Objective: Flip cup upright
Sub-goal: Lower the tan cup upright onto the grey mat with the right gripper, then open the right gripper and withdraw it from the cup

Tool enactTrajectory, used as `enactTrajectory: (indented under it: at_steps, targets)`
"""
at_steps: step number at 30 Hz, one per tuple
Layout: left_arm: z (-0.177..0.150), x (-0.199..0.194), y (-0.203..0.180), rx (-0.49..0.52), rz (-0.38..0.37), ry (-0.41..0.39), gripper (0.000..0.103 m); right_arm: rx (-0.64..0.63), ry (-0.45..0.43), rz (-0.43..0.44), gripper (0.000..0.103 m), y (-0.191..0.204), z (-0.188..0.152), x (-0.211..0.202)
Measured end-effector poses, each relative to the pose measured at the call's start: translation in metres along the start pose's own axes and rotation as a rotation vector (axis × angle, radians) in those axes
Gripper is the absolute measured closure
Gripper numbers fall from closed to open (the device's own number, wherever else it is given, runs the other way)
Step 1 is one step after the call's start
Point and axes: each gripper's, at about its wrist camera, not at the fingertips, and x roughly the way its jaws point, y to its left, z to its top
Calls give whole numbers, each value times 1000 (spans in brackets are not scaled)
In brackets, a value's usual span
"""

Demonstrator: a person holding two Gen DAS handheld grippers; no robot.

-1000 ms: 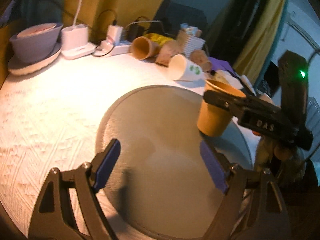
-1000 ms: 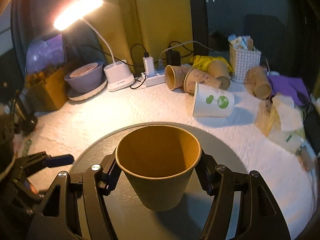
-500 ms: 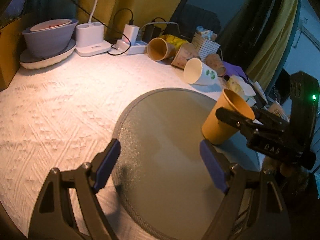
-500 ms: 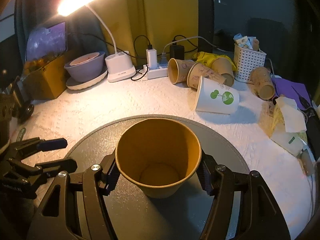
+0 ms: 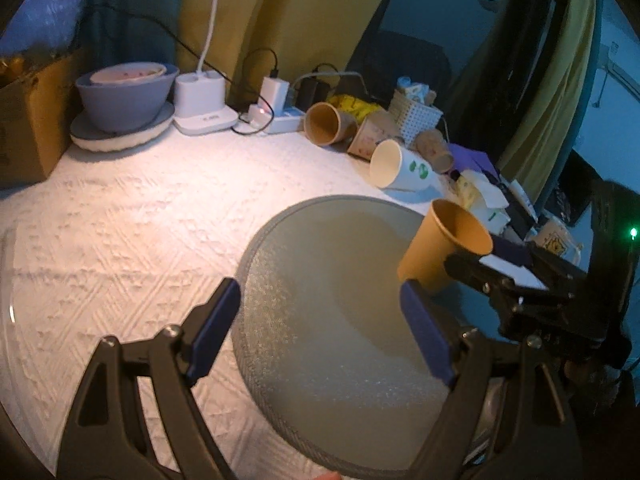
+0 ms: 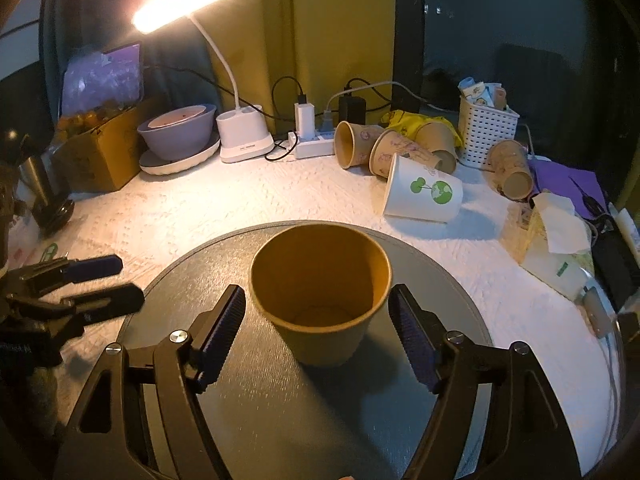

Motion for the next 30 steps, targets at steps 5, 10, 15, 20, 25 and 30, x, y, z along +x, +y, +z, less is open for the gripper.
enactTrajectory:
  at_steps: [5, 10, 15, 20, 25, 30]
  targets:
    - [-5, -14, -7, 17, 9, -41, 16, 5, -8, -9, 26, 3, -7, -15]
    - [-12, -29, -14, 33, 33, -91, 15, 0, -15, -14, 26, 10, -14, -32]
    - [-18, -41, -22, 51, 29, -114, 15, 2, -31, -16, 26, 16, -22, -48]
    - [-25, -55, -31, 76, 27, -145, 15, 2, -58, -22, 26, 21, -28, -65]
    - [-33, -69, -38, 93, 34, -173, 15, 6, -87, -24, 26, 27, -35, -83]
    - [-37, -86, -45, 120, 50, -211, 15, 7, -117, -28, 26, 31, -40, -99]
